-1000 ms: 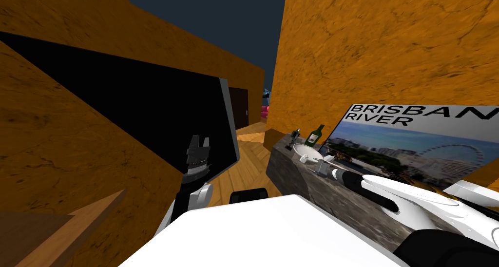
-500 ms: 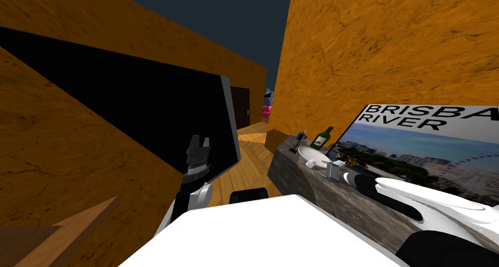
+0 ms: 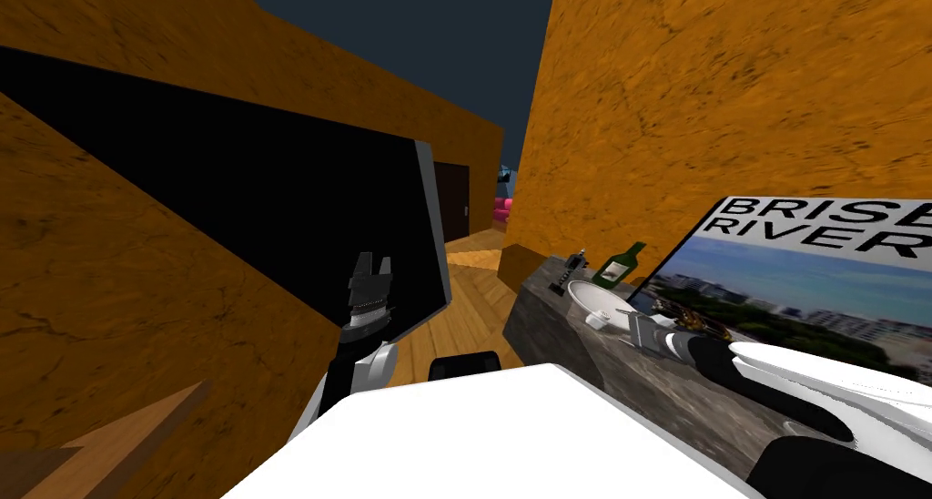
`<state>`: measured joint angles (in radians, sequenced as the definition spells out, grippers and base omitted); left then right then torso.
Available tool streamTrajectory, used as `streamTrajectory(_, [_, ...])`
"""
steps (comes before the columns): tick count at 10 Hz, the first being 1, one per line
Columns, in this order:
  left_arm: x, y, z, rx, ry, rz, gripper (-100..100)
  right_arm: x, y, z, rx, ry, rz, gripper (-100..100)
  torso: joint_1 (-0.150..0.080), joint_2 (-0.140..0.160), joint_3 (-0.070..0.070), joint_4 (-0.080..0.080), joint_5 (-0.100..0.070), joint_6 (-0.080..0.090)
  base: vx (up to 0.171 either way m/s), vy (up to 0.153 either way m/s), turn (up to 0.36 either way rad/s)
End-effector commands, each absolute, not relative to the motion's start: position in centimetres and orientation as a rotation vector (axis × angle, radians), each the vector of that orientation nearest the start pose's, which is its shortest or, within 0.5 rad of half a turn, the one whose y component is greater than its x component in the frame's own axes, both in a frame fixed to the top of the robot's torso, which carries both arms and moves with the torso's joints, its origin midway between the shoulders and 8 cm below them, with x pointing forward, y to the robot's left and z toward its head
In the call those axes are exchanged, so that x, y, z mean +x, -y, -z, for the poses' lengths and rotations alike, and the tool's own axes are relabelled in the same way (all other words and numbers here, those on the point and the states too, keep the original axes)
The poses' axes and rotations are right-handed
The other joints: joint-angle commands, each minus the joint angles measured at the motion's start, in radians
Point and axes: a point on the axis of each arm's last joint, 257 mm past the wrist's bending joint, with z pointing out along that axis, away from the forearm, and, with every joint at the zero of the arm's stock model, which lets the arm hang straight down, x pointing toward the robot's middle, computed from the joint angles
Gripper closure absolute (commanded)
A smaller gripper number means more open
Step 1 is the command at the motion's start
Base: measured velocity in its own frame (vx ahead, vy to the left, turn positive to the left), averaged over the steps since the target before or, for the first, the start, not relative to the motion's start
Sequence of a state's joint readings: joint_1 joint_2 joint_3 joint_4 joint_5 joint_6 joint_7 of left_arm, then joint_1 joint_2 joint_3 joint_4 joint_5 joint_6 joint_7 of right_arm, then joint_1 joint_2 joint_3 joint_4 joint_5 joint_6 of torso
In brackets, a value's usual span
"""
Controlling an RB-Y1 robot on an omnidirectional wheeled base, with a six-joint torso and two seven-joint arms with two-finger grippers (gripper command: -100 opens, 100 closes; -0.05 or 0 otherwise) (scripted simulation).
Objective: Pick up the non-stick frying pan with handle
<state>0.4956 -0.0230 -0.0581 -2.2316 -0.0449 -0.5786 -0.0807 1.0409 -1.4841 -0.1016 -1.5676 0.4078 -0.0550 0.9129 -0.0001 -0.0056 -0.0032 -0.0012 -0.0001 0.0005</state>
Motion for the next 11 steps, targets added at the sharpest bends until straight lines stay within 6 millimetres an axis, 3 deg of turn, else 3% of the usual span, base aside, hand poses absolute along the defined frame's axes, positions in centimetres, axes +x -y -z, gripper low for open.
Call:
streamTrajectory(1, [34.3, -25.5, -1.9, -0.594, -0.616, 1.268, 0, 17.1, 67.4, 31.2, -1.342, -2.354, 0.754, -100, 0.0, 0.0, 0.0, 0.0, 0.0, 0.0, 0.139, -0.059, 0.106])
streamTrajectory(2, [34.3, -25.5, -1.9, -0.594, -0.616, 1.268, 0, 16.2, 67.3, 31.7, -1.347, -2.37, 0.742, -100, -0.003, -0.002, -0.001, 0.0, -0.001, 0.0, 0.12, -0.086, 0.062])
streamTrajectory(3, [34.3, -25.5, -1.9, -0.594, -0.616, 1.268, 0, 16.8, 67.2, 31.4, -1.331, -2.356, 0.752, -100, -0.006, -0.001, -0.001, 0.0, -0.002, 0.0, 0.042, -0.036, 0.007])
streamTrajectory(4, [34.3, -25.5, -1.9, -0.594, -0.616, 1.268, 0, 16.6, 67.2, 31.5, -1.337, -2.358, 0.749, 0, -0.003, 0.002, 0.001, 0.0, -0.001, 0.0, 0.009, -0.007, 0.003])
streamTrajectory(5, [34.3, -25.5, -1.9, -0.594, -0.616, 1.268, 0, 15.7, 67.2, 32.3, -1.318, -2.371, 0.757, -100, -0.001, 0.005, 0.003, 0.001, -0.001, 0.0, 0.022, -0.025, 0.122])
streamTrajectory(8, [34.3, -25.5, -1.9, -0.594, -0.616, 1.268, 0, 15.0, 67.3, 32.9, -1.304, -2.379, 0.761, -100, -0.004, 0.005, 0.003, 0.001, -0.001, 0.0, 0.025, -0.041, 0.069])
streamTrajectory(9, [34.3, -25.5, -1.9, -0.594, -0.616, 1.268, 0, 15.0, 67.4, 32.9, -1.305, -2.38, 0.761, 100, -0.002, 0.005, 0.003, 0.001, -0.001, 0.0, 0.0, 0.0, 0.0])
streamTrajectory(11, [34.3, -25.5, -1.9, -0.594, -0.616, 1.268, 0, 14.9, 67.3, 33.0, -1.3, -2.383, 0.758, 100, 0.0, 0.006, 0.004, 0.001, 0.001, -0.001, -0.001, 0.001, -0.008])
